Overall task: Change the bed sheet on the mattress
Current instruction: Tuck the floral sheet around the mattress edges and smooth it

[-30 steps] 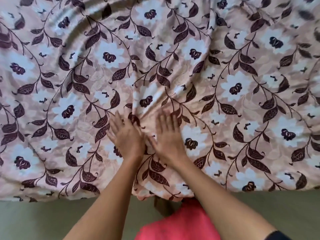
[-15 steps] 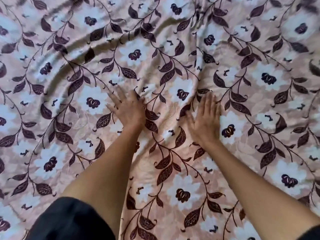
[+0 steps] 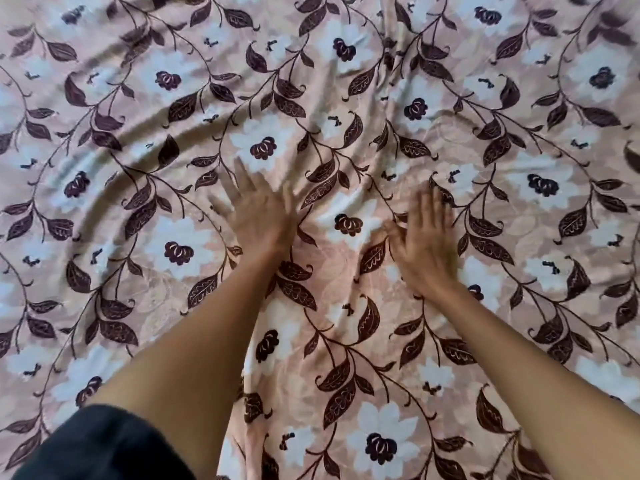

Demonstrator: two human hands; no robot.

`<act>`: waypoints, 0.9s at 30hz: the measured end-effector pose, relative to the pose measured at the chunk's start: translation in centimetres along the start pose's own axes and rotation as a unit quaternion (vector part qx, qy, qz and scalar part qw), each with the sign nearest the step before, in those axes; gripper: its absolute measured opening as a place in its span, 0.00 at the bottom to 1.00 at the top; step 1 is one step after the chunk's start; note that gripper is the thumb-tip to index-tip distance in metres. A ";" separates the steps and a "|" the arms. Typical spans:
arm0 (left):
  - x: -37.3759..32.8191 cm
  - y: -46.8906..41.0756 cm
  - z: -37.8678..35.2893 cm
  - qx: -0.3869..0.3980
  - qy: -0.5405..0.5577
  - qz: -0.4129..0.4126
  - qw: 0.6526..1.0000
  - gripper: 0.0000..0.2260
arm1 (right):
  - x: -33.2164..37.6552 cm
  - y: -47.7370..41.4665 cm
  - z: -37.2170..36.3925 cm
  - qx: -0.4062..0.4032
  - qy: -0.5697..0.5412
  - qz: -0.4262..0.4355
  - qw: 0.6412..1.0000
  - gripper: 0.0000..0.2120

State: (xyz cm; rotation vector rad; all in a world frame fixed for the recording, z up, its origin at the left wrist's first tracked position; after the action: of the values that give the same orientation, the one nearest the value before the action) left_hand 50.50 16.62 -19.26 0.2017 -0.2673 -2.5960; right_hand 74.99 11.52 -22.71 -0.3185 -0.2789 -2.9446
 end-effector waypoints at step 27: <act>-13.4 -13.3 0.9 -0.043 -0.040 -0.103 0.993 0.16 | 1.4 -16.6 1.8 -0.020 0.029 -0.028 0.999 0.36</act>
State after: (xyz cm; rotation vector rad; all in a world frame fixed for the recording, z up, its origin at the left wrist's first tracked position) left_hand 55.38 34.82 -20.21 0.0984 -0.1700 -2.8189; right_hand 70.94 27.73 -23.43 -0.2327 -0.2242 -3.0118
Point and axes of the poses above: each hand's wrist, its own y-axis away from the middle knuckle, its own z-axis out of the back of the hand, x = y × z, the point moved 8 cm from there along -y, towards the middle knuckle, and after that the axes turned 14 degrees about z, right-handed, at the moved point
